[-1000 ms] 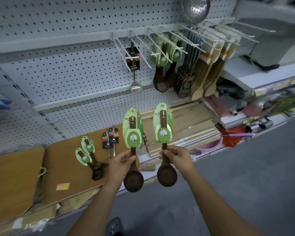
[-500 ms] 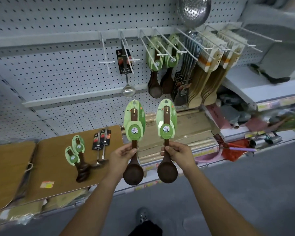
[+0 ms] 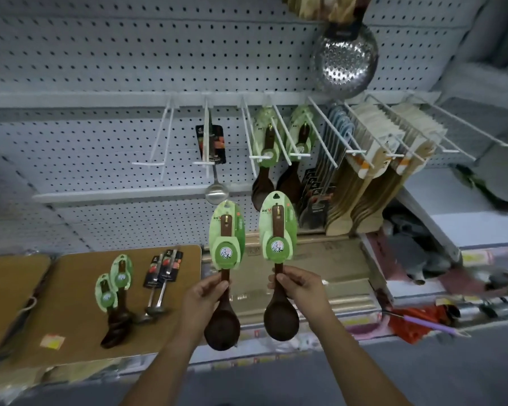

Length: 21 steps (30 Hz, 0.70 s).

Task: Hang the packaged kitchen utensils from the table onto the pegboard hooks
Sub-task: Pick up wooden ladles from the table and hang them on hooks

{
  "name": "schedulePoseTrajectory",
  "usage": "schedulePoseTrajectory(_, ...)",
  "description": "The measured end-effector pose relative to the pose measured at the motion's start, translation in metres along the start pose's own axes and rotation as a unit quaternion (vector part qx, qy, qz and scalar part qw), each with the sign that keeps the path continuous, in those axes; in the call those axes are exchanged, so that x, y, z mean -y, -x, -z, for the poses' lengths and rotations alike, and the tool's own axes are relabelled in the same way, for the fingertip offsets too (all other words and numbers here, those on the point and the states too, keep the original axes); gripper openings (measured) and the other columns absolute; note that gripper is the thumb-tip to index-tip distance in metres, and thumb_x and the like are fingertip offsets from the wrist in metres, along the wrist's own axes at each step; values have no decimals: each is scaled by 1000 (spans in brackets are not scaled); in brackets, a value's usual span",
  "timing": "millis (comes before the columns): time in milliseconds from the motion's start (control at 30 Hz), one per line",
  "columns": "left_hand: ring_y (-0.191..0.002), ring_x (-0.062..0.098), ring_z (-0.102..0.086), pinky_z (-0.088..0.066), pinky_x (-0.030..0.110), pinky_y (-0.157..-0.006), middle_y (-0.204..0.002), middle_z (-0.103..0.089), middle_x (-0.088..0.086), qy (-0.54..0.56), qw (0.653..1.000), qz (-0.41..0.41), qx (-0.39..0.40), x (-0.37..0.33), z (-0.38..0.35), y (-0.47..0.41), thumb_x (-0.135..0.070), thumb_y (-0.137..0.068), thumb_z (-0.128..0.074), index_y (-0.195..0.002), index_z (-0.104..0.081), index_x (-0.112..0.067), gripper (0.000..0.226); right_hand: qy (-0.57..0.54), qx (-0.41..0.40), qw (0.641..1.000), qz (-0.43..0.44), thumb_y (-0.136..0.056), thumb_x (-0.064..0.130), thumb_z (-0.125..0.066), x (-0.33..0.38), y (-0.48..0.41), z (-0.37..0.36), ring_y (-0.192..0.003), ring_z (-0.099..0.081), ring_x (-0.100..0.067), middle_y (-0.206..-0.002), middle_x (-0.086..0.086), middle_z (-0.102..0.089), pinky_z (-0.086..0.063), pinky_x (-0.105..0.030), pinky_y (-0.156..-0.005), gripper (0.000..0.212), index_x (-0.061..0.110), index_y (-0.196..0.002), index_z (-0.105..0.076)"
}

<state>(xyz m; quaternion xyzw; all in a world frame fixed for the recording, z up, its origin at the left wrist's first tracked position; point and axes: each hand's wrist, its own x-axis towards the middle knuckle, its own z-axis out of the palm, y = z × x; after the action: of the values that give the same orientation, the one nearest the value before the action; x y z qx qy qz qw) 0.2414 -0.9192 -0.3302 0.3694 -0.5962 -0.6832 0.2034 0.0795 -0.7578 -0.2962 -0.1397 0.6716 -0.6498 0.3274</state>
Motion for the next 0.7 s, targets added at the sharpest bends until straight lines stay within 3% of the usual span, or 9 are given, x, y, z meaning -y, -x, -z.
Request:
schedulePoseTrajectory(300, -99, 26, -71, -56, 42, -90, -100, -77, 4, 23, 998, -8, -57, -21, -45, 5, -9, -88, -69, -108, -75, -18, 22, -25, 57, 997, 35, -93, -10, -57, 46, -36, 23, -71, -73, -14, -77, -6, -76, -59, -24, -74, 21, 6, -95, -72)
schedulePoseTrajectory(533, -94, 18, -71, -55, 36, -89, -96, -77, 1, 14, 998, -16, -60, -24, -53, 2, -5, -89, -67, -101, -76, -22, 22, -21, 68, 996, 45, -93, -9, -58, 45, -35, 26, -78, -74, -17, -80, -5, -77, -59, -26, -79, 27, 14, -95, -73)
schedulePoseTrajectory(700, -91, 21, -72, -56, 35, -87, -92, -77, 3, 12, 998, -18, -62, -27, -48, -1, -5, -89, -68, -98, -75, -23, 22, -14, 73, 995, 59, -93, -8, -59, 47, -32, 21, -82, -74, -19, -85, -9, -78, -57, -27, -80, 26, 12, -99, -74)
